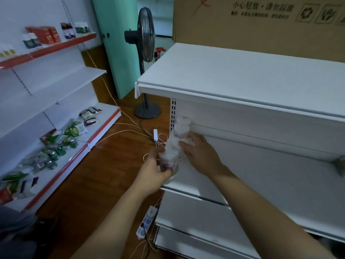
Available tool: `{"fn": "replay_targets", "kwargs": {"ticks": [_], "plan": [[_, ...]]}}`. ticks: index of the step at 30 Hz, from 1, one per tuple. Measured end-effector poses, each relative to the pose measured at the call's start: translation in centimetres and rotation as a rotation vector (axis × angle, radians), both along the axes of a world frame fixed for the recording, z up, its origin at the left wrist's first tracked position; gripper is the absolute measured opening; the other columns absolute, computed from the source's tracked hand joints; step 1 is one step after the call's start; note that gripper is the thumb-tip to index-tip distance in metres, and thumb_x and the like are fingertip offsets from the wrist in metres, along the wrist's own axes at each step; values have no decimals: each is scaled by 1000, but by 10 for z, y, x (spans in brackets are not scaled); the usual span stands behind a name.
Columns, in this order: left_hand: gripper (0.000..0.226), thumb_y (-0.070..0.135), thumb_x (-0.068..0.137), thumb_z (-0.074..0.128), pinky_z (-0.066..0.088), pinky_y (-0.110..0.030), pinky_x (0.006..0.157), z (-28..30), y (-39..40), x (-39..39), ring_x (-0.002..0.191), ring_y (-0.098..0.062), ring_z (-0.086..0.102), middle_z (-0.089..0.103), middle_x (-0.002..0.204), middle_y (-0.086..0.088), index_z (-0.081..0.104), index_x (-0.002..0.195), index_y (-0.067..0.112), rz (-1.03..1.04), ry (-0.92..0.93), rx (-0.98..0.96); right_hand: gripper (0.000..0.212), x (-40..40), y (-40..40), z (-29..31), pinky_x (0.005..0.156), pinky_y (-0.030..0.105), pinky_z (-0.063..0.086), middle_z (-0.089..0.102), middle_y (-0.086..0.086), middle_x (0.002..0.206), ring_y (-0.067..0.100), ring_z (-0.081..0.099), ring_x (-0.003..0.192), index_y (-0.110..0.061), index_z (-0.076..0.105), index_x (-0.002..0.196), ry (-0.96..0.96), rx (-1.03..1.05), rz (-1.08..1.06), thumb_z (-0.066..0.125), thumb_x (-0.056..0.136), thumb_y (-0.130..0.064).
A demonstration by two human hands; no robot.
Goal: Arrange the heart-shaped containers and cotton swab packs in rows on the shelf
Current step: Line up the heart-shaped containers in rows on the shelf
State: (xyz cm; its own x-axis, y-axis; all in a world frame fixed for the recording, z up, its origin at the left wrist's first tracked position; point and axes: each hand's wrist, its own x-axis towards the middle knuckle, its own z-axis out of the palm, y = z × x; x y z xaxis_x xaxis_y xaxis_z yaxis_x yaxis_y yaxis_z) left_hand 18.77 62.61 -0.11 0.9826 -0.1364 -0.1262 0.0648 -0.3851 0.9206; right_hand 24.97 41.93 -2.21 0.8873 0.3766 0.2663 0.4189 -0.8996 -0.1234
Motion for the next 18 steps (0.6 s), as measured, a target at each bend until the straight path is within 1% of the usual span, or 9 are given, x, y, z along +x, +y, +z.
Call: {"fn": "replay_targets", "kwargs": {"ticks": [1, 3, 6, 8, 10, 12, 15, 18], "plan": [[59, 19, 85, 77, 51, -15, 76, -1, 3, 1, 104, -6, 62, 60, 116, 13, 38, 126, 36, -22, -4, 15, 43, -1, 3, 0, 84, 48, 53, 44, 17, 143, 42, 49, 119, -24, 56, 134, -4, -53, -42, 62, 92, -20], [59, 16, 85, 76, 50, -15, 76, -3, 10, 6, 102, -6, 62, 61, 115, 11, 37, 125, 37, -41, -16, 28, 55, -4, 11, 1, 95, 49, 46, 36, 18, 151, 42, 42, 128, -27, 47, 144, 22, -104, -110, 57, 92, -15], [58, 16, 86, 76, 47, -10, 68, -2, 17, 9, 95, 1, 60, 58, 106, 19, 36, 123, 37, -72, -32, 52, 64, -9, 23, 2, 106, 47, 35, 23, 16, 158, 38, 30, 138, -29, 30, 154, 75, -124, -180, 50, 94, -15], [59, 17, 86, 76, 46, -9, 67, -2, 19, 11, 94, 3, 59, 57, 104, 22, 37, 124, 38, -99, -33, 58, 66, -10, 29, 4, 108, 45, 32, 20, 14, 158, 37, 27, 139, -29, 24, 155, 84, -146, -234, 49, 95, -16], [60, 18, 86, 76, 46, -10, 69, -4, 21, 15, 94, 3, 60, 57, 104, 22, 38, 128, 37, -114, -34, 55, 68, -8, 34, 7, 109, 45, 32, 20, 14, 158, 37, 26, 139, -29, 23, 155, 102, -154, -274, 50, 94, -15], [60, 19, 86, 76, 47, -12, 72, -5, 21, 18, 96, 1, 60, 58, 106, 21, 38, 129, 38, -121, -36, 52, 71, -7, 36, 8, 109, 45, 31, 19, 14, 158, 37, 25, 139, -30, 21, 156, 123, -157, -294, 51, 93, -15], [59, 20, 87, 75, 47, -12, 72, -6, 21, 23, 99, -4, 61, 59, 110, 18, 39, 130, 37, -127, -49, 58, 74, -6, 37, 10, 110, 46, 31, 17, 14, 159, 37, 24, 140, -29, 17, 157, 148, -162, -288, 51, 93, -14], [62, 21, 86, 76, 48, -13, 72, -7, 19, 25, 103, -8, 61, 59, 115, 13, 40, 134, 34, -120, -68, 57, 78, -10, 38, 13, 111, 45, 30, 13, 12, 161, 36, 22, 142, -26, 12, 158, 176, -96, -293, 51, 92, -11]]}}
